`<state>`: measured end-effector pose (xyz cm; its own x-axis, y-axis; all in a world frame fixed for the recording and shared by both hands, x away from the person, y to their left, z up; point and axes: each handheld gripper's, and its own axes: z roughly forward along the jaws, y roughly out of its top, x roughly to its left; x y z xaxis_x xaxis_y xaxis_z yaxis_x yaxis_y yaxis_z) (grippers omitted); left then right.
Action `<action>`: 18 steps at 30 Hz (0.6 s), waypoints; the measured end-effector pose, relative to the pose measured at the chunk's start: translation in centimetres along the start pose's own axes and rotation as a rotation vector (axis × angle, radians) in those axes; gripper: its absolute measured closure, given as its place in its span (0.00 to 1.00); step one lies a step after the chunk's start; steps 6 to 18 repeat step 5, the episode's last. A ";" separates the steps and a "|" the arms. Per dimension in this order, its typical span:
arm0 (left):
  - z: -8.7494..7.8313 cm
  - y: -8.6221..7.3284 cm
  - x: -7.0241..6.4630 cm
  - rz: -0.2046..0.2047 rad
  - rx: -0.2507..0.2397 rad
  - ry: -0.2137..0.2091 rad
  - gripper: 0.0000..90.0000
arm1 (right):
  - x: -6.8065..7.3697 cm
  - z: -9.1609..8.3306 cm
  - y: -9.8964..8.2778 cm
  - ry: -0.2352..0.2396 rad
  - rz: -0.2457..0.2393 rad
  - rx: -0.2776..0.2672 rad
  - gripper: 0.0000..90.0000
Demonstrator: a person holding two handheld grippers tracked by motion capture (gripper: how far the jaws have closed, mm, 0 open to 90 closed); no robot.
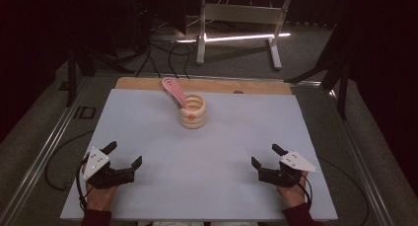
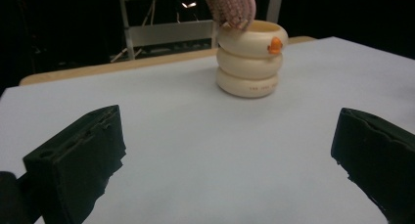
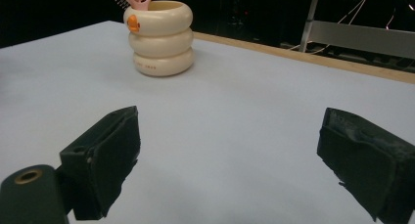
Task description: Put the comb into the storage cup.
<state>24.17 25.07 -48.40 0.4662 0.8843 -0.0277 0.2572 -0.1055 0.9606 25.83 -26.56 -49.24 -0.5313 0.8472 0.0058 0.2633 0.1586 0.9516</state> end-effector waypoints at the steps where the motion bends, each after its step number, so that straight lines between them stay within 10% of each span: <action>1: -0.1 0.0 0.0 0.002 -0.005 0.004 0.00 | 0.0 0.0 0.0 -0.003 -0.004 0.001 0.10; 18: -0.2 0.2 0.0 0.007 -0.017 0.009 0.00 | -0.1 -0.1 -0.1 -0.014 0.007 -0.003 0.10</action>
